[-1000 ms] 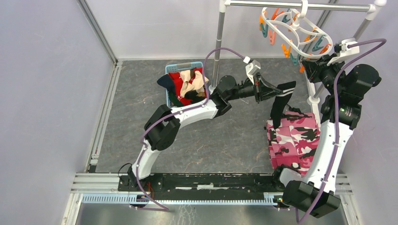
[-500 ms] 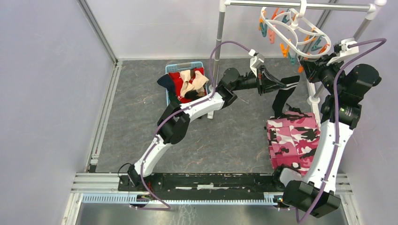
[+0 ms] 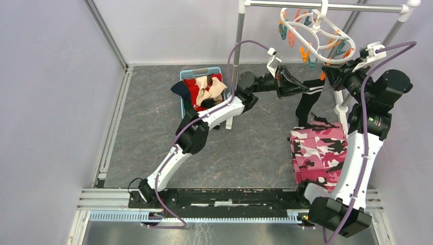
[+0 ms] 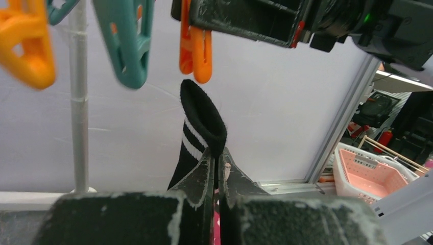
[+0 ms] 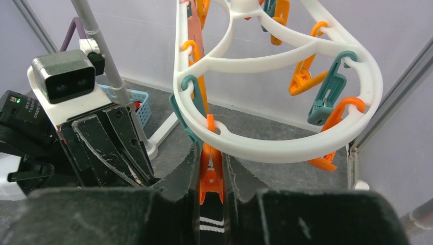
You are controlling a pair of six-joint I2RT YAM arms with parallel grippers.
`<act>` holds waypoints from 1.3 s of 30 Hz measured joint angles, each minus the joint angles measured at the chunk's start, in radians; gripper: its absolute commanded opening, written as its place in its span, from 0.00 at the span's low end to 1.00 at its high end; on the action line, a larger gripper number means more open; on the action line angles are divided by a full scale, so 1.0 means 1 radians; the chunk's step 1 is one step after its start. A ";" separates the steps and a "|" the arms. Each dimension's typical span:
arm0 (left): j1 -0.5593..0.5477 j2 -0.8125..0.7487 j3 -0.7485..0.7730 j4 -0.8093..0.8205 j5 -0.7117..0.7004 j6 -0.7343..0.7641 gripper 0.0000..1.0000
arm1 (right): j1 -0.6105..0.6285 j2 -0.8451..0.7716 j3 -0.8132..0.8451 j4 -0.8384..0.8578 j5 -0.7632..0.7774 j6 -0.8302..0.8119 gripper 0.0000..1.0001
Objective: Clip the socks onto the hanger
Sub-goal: Clamp the sock onto the hanger.
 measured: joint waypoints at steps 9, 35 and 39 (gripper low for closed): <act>-0.005 -0.001 0.014 0.036 -0.008 -0.038 0.02 | 0.006 0.000 -0.003 0.017 -0.029 0.004 0.12; -0.243 -0.317 -0.591 0.043 -0.970 0.810 0.02 | 0.010 0.000 -0.003 0.009 -0.008 0.010 0.12; -0.269 -0.312 -0.582 0.077 -1.012 0.888 0.02 | 0.010 0.000 -0.003 0.009 -0.003 0.018 0.12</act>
